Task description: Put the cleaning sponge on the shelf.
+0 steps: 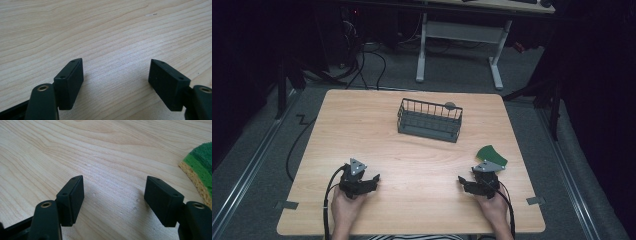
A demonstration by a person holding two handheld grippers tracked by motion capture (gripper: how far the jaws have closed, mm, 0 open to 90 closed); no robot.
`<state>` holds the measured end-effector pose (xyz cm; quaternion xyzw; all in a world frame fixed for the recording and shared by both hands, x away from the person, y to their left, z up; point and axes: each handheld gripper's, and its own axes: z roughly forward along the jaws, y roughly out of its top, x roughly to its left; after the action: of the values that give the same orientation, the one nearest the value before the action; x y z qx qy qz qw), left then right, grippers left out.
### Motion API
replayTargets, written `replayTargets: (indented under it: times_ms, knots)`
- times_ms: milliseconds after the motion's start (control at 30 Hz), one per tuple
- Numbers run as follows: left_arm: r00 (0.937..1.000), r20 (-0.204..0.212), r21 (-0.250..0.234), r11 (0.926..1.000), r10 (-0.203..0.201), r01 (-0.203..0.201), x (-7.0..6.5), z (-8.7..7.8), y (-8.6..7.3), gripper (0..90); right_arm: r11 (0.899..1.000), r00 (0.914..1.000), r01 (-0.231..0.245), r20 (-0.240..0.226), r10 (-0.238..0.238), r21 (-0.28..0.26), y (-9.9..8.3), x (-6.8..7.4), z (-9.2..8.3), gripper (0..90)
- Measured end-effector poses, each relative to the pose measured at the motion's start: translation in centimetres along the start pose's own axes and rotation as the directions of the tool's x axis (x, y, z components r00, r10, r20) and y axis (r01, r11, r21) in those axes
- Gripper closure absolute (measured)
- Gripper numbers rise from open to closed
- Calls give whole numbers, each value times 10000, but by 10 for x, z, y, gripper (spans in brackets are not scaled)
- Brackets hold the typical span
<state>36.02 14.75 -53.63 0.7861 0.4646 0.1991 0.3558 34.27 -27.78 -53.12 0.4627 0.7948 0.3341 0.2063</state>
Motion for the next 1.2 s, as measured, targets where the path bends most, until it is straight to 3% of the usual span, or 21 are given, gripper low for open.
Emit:
replayTargets:
  times_ms: [433,533,967,1067,1200]
  knots:
    - [10000,9,2,10000,1,-1,0,0,0,287,10000,10000,-10,1,10,-6,0,0,0,324]
    - [10000,1,4,10000,-1,1,0,0,0,288,9998,9996,171,-206,-172,-85,0,1,-1,413]
    - [10000,0,0,10000,-28,28,0,0,0,293,9998,9997,116,-196,-119,-170,-2,2,-2,505]
    - [10000,2,88,10000,11,-11,-3,2,1,237,9997,9996,158,-219,-162,-189,-2,2,-3,517]
    - [10000,39,68,10000,44,-44,-2,1,1,238,9997,9997,145,-210,-149,-189,-2,2,-3,517]
